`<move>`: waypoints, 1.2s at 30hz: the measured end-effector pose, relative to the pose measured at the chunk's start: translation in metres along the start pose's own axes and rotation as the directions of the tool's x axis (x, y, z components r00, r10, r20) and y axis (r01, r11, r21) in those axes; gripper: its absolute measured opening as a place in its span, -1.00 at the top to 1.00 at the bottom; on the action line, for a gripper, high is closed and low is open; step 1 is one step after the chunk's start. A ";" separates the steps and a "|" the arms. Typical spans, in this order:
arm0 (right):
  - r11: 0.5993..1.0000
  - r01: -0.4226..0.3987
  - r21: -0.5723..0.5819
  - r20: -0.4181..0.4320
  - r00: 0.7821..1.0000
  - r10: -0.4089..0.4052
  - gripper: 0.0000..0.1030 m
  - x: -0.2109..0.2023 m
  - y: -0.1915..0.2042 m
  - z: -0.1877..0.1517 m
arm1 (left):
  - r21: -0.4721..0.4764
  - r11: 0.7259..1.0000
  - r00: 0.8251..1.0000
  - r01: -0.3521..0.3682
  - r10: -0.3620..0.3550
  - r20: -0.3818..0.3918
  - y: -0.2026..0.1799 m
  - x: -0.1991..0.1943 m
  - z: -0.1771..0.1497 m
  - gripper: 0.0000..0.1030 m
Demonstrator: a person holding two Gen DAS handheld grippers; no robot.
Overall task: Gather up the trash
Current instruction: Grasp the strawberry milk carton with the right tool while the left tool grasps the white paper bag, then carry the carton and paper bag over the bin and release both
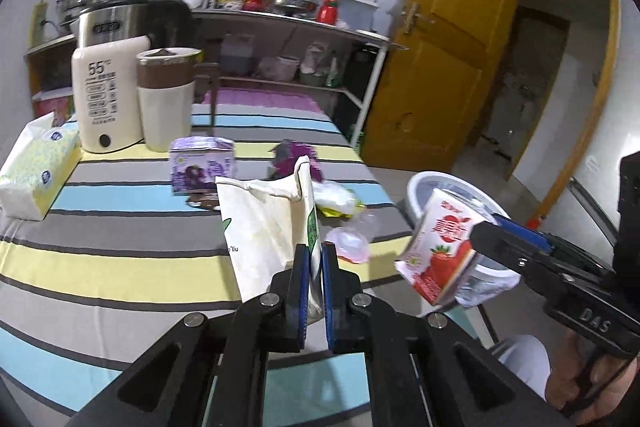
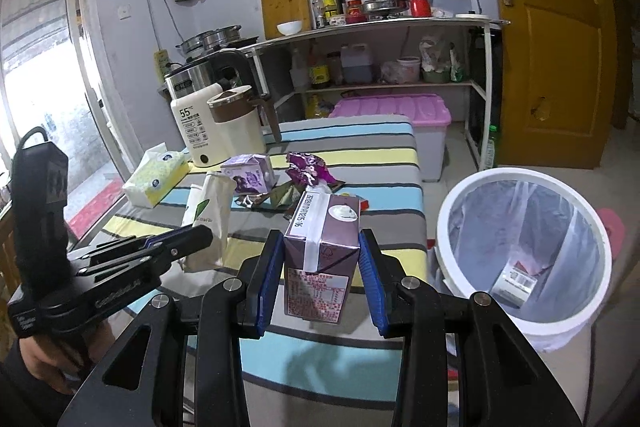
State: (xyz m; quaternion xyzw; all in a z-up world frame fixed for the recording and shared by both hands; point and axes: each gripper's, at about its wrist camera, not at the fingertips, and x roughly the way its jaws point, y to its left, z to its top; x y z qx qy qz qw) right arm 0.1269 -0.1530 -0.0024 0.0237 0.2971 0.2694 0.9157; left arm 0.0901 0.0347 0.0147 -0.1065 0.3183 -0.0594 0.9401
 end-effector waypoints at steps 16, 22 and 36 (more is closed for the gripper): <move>0.995 0.077 0.061 0.016 0.997 -0.078 0.25 -0.023 -0.037 -0.006 | 0.082 0.991 0.994 0.106 -0.104 -0.024 -0.050 0.011 0.002 0.88; 0.988 0.124 0.091 0.032 0.991 -0.127 0.25 -0.032 -0.059 -0.004 | 0.117 0.980 0.987 0.160 -0.156 -0.043 -0.074 0.027 0.008 0.88; 0.948 0.265 0.174 0.055 0.959 -0.278 0.25 -0.047 -0.126 0.002 | 0.211 0.935 0.957 0.287 -0.272 -0.096 -0.141 0.079 0.031 0.88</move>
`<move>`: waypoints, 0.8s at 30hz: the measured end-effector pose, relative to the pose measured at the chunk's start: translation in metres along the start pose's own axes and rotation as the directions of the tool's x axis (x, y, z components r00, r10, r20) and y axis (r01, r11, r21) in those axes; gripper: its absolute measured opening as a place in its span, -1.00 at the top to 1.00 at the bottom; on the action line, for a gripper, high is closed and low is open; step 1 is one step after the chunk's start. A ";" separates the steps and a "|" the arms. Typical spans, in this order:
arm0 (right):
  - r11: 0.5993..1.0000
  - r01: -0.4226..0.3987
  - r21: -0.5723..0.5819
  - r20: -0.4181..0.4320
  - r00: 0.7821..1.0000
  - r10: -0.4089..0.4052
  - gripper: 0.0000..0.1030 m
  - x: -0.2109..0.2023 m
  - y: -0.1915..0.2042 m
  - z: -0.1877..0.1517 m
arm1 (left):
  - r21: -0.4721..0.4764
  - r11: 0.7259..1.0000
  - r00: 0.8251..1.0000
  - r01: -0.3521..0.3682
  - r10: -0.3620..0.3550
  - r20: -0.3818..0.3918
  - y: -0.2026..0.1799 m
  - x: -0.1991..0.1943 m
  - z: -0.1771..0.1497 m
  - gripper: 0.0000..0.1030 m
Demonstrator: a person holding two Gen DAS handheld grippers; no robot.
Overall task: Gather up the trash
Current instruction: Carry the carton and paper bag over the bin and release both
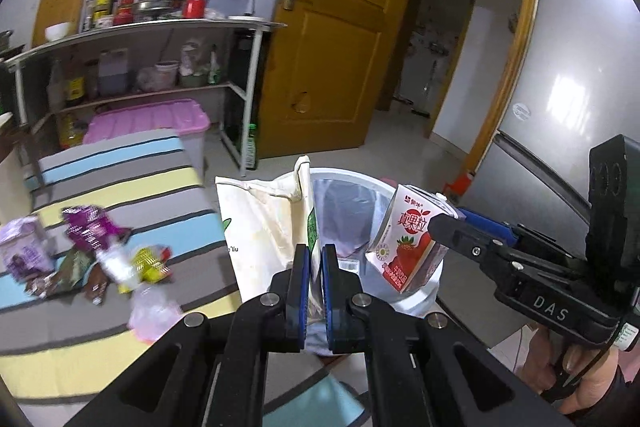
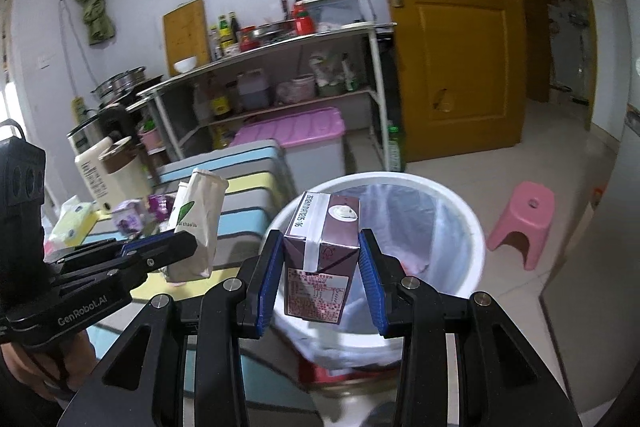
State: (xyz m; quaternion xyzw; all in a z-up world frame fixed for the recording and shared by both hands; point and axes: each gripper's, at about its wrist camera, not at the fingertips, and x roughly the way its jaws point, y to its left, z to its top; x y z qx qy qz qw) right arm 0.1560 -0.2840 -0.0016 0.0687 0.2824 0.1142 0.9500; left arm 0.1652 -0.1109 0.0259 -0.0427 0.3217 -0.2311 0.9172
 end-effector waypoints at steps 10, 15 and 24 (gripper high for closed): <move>0.998 0.048 0.040 -0.021 0.999 -0.047 0.25 0.011 -0.031 -0.004 | 0.036 0.997 0.997 0.070 -0.069 -0.036 -0.021 0.042 0.008 0.88; 0.997 0.060 0.056 -0.041 0.998 -0.058 0.25 0.019 -0.041 -0.008 | 0.033 0.995 0.994 0.096 -0.093 -0.062 -0.024 0.058 0.008 0.87; 0.996 0.062 0.072 -0.083 0.995 -0.056 0.23 0.033 -0.048 -0.013 | 0.028 0.992 0.988 0.125 -0.122 -0.095 -0.023 0.074 0.008 0.77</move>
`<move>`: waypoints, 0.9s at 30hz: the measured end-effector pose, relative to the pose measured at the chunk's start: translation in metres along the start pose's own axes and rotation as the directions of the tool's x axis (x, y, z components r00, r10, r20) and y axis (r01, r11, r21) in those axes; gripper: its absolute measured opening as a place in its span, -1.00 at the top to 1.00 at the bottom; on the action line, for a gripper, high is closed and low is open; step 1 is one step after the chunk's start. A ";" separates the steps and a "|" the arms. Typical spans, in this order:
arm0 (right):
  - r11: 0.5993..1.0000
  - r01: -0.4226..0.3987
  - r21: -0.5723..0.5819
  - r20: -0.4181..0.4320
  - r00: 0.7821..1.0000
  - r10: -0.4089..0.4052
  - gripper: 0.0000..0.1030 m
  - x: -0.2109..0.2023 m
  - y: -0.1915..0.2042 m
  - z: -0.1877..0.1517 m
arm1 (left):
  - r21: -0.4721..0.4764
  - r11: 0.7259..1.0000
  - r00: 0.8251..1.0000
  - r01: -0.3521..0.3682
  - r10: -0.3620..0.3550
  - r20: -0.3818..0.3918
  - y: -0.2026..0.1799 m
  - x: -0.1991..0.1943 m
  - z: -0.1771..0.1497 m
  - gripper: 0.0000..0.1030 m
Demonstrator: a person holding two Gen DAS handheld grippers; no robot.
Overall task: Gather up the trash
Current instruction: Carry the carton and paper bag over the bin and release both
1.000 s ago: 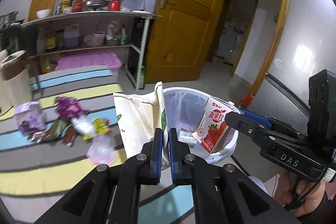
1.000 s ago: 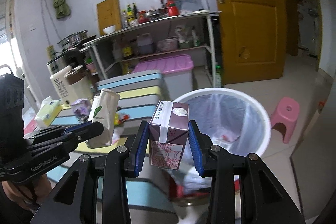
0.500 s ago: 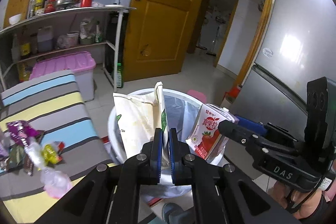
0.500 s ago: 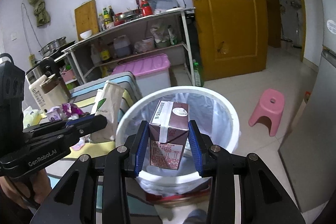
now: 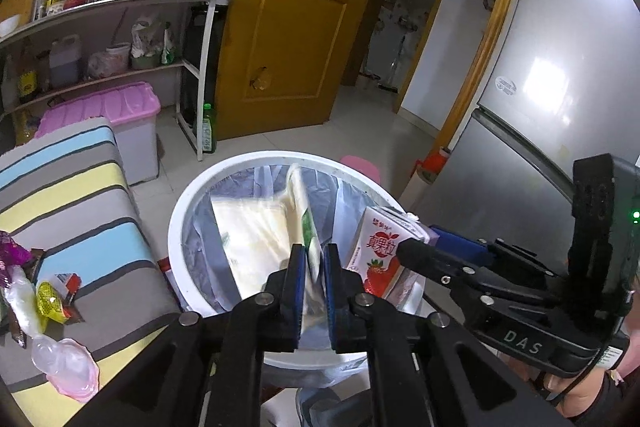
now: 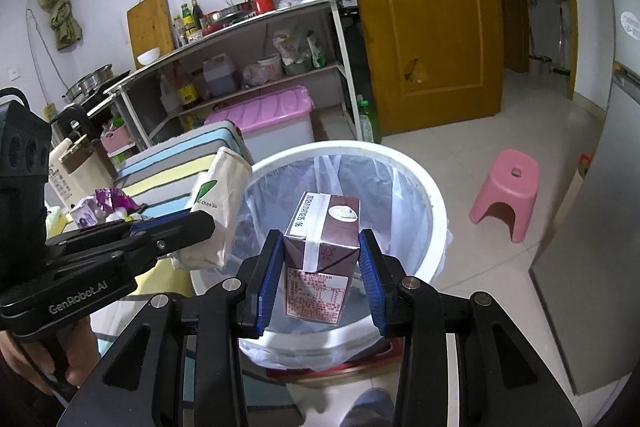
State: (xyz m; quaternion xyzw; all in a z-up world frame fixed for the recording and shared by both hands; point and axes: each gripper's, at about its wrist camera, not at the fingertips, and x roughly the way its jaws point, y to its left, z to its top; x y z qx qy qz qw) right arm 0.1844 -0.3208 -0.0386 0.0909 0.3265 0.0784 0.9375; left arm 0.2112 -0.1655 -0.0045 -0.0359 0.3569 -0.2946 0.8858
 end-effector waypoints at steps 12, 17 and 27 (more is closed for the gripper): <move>1.000 -0.007 0.004 -0.011 1.000 0.007 0.19 0.002 -0.003 -0.003 | -0.040 0.999 1.000 0.016 -0.015 0.012 0.005 -0.011 -0.003 0.51; 1.000 -0.007 -0.006 -0.005 1.000 0.007 0.18 -0.003 0.002 -0.005 | -0.053 0.999 1.000 0.003 -0.002 0.025 0.007 -0.024 -0.008 0.51; 0.998 -0.051 -0.047 -0.004 0.999 0.051 0.18 -0.024 0.025 -0.015 | -0.086 0.993 0.994 -0.077 0.083 0.073 0.016 -0.065 -0.028 0.51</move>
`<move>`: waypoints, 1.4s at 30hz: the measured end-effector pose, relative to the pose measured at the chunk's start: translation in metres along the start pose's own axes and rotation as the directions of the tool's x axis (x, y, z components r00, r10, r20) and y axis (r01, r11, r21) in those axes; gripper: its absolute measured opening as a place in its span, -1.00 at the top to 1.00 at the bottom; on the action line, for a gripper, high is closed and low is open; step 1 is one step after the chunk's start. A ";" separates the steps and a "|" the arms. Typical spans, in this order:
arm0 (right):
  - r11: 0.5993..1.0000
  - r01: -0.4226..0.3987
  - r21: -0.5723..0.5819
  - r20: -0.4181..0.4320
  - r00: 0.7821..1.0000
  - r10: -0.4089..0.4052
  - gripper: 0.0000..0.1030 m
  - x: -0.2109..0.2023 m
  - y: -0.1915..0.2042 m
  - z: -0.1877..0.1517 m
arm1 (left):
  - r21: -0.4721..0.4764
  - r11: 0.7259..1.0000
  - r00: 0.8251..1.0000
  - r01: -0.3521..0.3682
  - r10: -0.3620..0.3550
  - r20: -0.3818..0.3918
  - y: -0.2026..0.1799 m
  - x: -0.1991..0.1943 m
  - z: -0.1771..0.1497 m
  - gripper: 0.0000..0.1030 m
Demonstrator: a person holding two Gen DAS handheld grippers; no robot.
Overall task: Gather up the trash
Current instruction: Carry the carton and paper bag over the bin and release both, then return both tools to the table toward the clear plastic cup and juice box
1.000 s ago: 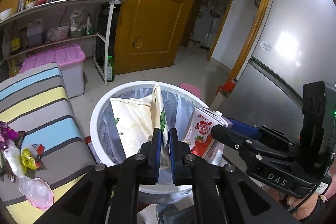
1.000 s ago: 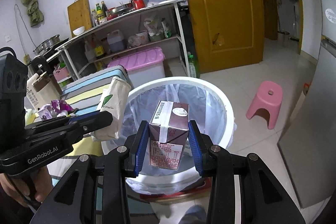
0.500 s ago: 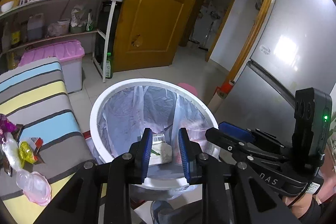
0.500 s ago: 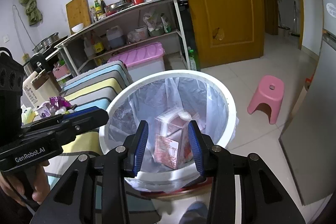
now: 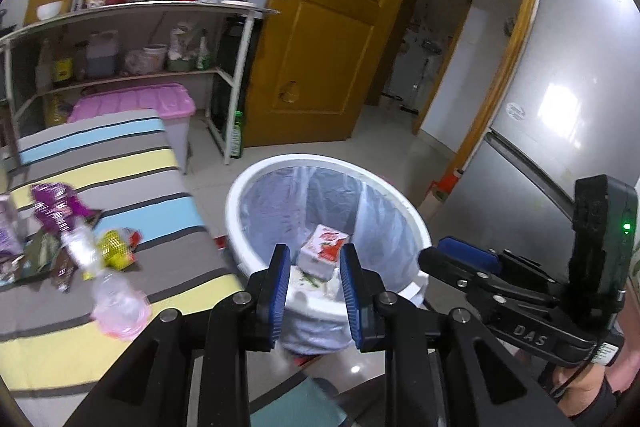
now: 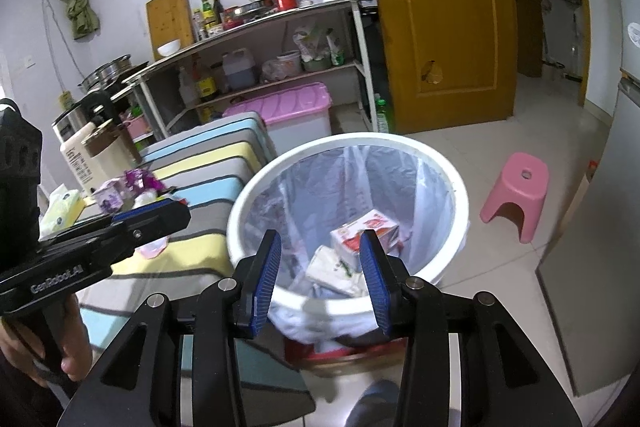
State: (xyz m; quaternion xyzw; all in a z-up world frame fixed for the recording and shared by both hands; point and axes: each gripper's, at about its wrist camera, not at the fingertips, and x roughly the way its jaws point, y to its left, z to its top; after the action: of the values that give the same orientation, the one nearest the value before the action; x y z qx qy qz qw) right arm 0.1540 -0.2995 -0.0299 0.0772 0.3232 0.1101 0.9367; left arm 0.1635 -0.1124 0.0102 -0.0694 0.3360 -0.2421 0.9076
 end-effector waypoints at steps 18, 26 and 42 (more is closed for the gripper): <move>0.986 -0.125 -0.109 -0.066 0.991 0.118 0.18 -0.005 0.064 -0.028 | -0.089 0.981 0.985 -0.172 0.174 0.016 0.050 -0.062 -0.045 0.51; 0.980 -0.159 -0.124 -0.093 0.985 0.148 0.18 0.004 0.079 -0.032 | -0.139 0.965 0.974 -0.220 0.224 0.014 0.071 -0.076 -0.055 0.51; 0.953 -0.250 -0.174 -0.139 0.964 0.227 0.18 0.034 0.123 -0.022 | -0.191 0.931 0.947 -0.312 0.321 0.019 0.110 -0.096 -0.056 0.47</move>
State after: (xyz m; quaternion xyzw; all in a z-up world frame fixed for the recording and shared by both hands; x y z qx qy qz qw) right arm 0.1470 -0.1702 -0.0409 0.0195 0.3540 0.2573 0.8990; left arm 0.1074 0.0322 -0.0089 -0.1048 0.3411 -0.0585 0.9323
